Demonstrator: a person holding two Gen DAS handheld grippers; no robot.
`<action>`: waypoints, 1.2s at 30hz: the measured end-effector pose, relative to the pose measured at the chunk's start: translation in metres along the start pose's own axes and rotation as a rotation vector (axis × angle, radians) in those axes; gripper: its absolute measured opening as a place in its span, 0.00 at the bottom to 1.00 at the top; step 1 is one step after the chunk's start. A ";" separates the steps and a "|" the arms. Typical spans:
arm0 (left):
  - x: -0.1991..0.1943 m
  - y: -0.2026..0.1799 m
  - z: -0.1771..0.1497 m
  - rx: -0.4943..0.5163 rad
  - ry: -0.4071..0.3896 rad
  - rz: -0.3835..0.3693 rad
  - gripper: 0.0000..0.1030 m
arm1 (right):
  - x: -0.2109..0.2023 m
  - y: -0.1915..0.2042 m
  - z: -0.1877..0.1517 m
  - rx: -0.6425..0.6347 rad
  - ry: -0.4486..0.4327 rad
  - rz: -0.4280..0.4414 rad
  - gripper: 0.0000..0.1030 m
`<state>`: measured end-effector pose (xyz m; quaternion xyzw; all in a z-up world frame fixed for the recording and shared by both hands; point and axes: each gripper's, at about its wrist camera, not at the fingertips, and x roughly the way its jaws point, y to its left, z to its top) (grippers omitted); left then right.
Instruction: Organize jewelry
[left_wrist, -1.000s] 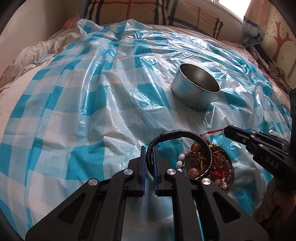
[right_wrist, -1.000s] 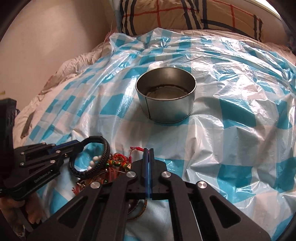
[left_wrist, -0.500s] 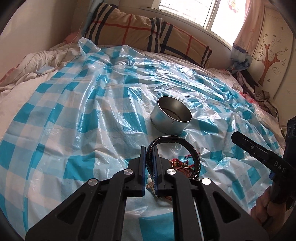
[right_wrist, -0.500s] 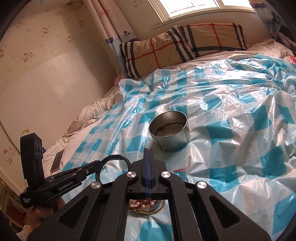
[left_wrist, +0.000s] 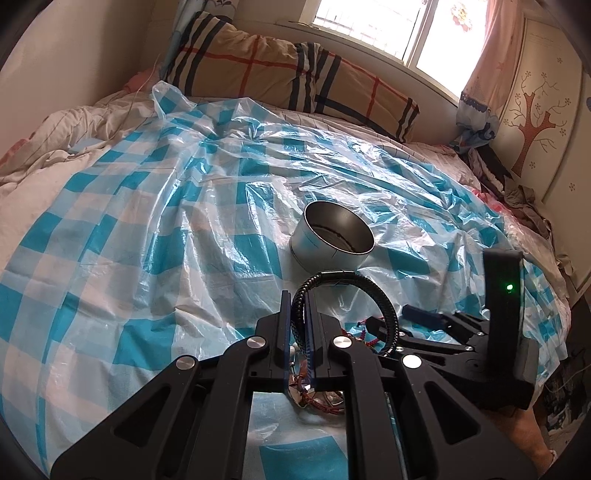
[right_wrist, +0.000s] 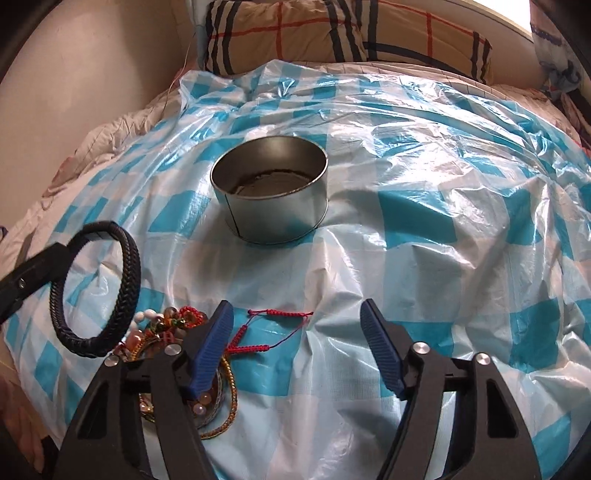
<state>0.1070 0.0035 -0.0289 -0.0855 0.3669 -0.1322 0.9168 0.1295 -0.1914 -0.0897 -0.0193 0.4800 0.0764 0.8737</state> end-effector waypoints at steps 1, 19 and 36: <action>0.000 -0.001 0.000 0.002 -0.001 0.000 0.06 | 0.001 0.003 -0.003 -0.022 0.000 -0.021 0.26; -0.010 -0.014 0.010 0.015 -0.075 0.000 0.06 | -0.112 -0.025 -0.003 0.228 -0.421 0.337 0.01; 0.014 -0.026 0.036 0.012 -0.113 0.020 0.06 | -0.117 -0.024 0.034 0.235 -0.537 0.358 0.01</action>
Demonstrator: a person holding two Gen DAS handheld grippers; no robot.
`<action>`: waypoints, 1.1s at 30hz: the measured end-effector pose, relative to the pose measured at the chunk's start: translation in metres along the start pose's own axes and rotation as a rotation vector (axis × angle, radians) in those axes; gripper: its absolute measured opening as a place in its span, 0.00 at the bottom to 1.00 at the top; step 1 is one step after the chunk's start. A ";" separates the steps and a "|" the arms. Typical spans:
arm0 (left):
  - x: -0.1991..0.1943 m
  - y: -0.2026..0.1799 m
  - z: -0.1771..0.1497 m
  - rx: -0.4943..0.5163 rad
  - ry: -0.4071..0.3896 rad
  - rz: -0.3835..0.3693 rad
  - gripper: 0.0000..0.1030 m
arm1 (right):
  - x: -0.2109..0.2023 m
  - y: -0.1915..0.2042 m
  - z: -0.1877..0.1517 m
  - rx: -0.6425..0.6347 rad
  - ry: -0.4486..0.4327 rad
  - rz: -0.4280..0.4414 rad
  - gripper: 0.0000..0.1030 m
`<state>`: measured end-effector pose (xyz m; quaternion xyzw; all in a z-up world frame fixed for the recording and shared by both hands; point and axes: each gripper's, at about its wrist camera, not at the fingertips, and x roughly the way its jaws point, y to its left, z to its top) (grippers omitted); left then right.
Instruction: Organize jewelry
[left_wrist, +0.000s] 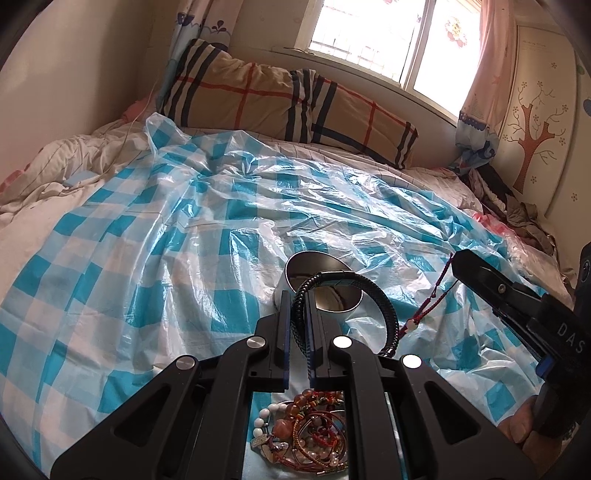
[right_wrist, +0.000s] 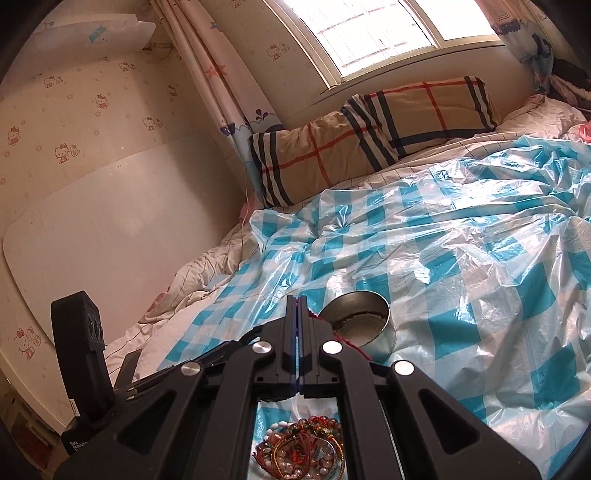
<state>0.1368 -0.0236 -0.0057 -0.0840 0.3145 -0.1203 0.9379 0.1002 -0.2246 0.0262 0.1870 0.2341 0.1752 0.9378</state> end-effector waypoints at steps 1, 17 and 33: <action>0.002 -0.001 0.001 0.000 0.001 0.000 0.06 | 0.002 0.000 0.002 -0.001 -0.004 0.001 0.01; 0.040 -0.006 0.016 0.009 0.008 0.014 0.06 | 0.036 -0.007 0.021 0.003 -0.021 0.022 0.01; 0.085 -0.012 0.026 0.013 0.042 0.021 0.06 | 0.073 -0.027 0.030 0.019 0.007 0.027 0.01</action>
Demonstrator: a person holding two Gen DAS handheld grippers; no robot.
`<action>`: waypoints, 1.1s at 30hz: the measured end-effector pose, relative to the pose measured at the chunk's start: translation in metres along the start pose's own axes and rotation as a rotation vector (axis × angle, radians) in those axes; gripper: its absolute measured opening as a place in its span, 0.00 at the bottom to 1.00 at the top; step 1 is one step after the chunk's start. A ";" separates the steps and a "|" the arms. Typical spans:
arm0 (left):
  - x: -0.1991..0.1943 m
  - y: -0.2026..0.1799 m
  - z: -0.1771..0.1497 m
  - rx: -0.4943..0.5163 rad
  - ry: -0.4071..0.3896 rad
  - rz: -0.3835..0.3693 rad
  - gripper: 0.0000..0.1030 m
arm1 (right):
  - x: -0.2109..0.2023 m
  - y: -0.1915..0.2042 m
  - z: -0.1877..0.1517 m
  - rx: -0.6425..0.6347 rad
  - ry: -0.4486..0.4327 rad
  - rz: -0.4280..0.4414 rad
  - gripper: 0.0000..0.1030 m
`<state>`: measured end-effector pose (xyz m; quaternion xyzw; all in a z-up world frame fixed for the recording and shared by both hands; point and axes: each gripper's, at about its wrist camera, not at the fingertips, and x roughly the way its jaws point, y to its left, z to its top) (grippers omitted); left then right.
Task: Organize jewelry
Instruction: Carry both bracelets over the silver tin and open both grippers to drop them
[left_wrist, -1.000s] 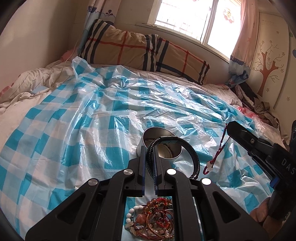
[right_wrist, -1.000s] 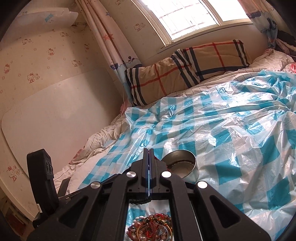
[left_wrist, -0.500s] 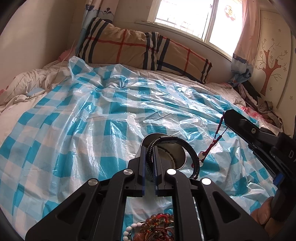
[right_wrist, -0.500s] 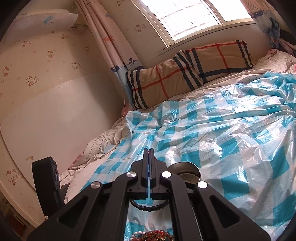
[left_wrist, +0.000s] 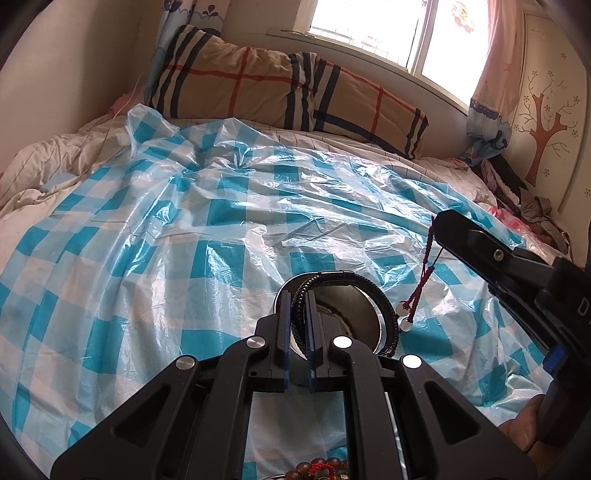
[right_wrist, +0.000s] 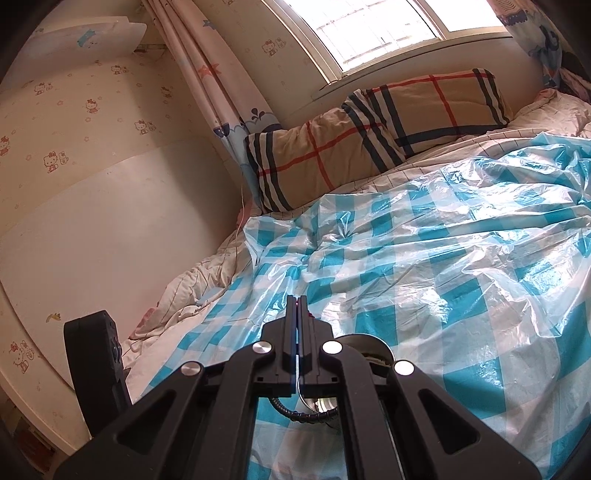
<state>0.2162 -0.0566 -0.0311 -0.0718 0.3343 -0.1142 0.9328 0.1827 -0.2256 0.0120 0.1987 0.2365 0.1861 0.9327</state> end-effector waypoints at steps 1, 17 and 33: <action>0.002 -0.001 0.000 0.000 0.003 0.000 0.06 | 0.002 -0.001 0.000 0.001 0.002 -0.001 0.01; 0.020 0.002 0.000 -0.014 0.033 0.003 0.06 | 0.026 -0.013 -0.004 0.036 0.077 0.015 0.02; 0.016 0.012 0.000 -0.040 0.030 0.024 0.06 | 0.030 -0.022 -0.011 0.067 0.102 -0.009 0.57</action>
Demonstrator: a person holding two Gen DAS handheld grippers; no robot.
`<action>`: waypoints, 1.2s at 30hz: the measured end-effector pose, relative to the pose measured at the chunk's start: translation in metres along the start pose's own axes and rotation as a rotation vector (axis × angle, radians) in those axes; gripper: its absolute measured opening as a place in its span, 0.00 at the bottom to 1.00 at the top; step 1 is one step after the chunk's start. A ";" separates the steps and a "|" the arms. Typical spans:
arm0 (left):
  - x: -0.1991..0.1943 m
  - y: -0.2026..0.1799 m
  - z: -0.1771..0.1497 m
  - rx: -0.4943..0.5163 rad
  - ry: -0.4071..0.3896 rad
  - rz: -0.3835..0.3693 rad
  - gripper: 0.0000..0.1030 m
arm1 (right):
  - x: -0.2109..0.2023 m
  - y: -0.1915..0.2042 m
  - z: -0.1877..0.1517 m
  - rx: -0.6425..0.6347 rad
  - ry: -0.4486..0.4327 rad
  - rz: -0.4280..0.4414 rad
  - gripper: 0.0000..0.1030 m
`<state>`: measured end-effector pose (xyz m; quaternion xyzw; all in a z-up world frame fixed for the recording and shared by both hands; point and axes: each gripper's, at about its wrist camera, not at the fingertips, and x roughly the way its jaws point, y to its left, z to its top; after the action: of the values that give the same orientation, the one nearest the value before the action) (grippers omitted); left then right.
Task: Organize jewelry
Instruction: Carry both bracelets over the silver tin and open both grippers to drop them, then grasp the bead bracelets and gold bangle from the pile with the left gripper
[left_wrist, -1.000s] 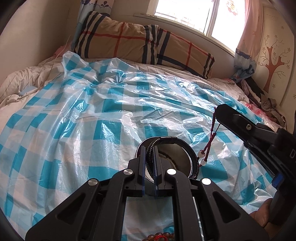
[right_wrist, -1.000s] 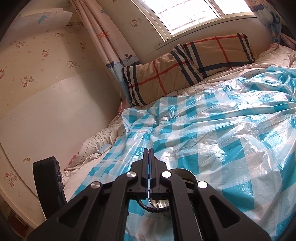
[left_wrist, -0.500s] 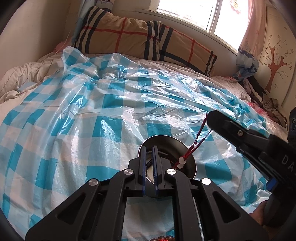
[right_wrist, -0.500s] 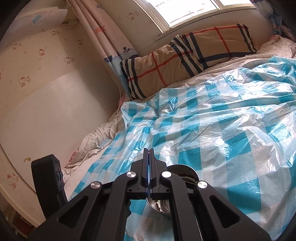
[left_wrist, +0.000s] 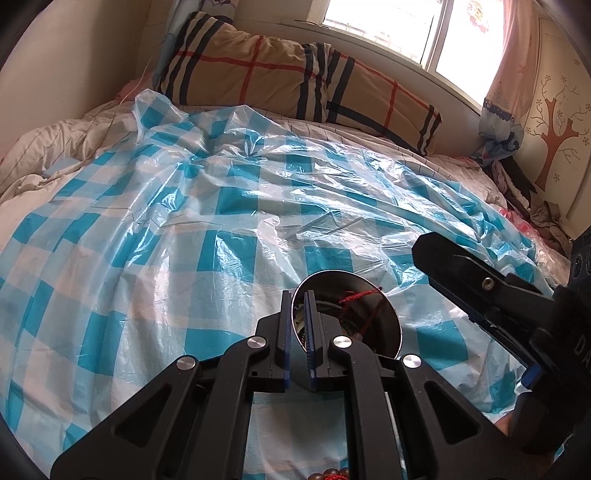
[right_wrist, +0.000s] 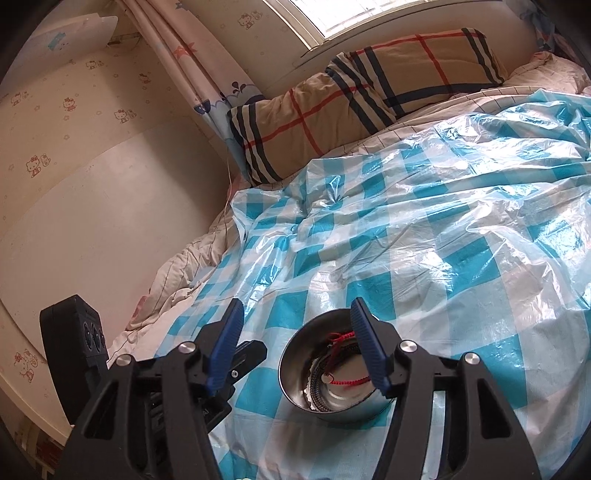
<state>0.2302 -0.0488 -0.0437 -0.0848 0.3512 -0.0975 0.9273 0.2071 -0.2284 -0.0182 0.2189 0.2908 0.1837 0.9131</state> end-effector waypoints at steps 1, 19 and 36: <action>-0.001 0.001 0.000 -0.002 0.000 0.002 0.06 | -0.002 -0.001 0.000 0.003 -0.005 -0.005 0.57; -0.052 0.003 -0.048 0.111 0.110 -0.001 0.06 | -0.068 -0.016 -0.049 0.034 0.076 -0.122 0.57; -0.062 -0.022 -0.103 0.254 0.263 -0.049 0.07 | -0.096 -0.008 -0.089 0.024 0.153 -0.164 0.57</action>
<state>0.1129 -0.0646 -0.0751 0.0380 0.4519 -0.1740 0.8741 0.0805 -0.2535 -0.0444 0.1906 0.3786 0.1210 0.8976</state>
